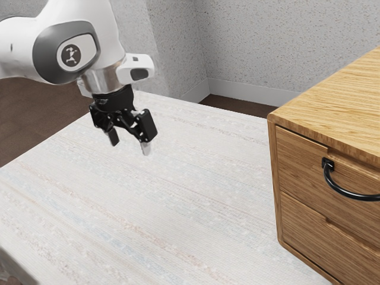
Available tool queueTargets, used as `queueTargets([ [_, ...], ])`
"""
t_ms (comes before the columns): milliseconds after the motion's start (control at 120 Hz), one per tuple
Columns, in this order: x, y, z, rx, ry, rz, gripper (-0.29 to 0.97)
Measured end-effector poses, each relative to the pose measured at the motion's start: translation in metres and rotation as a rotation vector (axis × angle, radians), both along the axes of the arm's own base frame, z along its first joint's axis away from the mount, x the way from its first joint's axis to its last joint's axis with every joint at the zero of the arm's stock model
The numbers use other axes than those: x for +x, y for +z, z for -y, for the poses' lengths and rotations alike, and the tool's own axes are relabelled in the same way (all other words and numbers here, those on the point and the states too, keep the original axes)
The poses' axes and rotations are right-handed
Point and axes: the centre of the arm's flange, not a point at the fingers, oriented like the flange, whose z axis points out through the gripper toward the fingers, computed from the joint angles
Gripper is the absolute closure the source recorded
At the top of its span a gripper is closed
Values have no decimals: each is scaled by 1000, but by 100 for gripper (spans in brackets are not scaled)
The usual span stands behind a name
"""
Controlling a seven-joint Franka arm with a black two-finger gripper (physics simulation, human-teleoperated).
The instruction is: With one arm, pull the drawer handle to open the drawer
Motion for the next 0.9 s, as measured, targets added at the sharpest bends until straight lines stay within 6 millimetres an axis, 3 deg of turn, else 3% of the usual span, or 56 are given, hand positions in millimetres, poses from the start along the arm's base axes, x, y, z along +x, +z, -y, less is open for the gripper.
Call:
queueTargets([
  [200, -12, 0, -82, 8, 183, -7, 0],
  [250, -19, 19, -90, 4, 207, 24, 0],
  [283, -30, 52, -87, 3, 213, 83, 0],
  [333, -44, 90, -60, -12, 201, 149, 0],
  [392, -54, 112, -1, -52, 173, 182, 0],
  [508, -64, 116, 75, -110, 267, 168, 0],
  [775, -84, 116, 182, -199, 488, 144, 0],
  [900, -83, 113, 196, -228, 617, 134, 0],
])
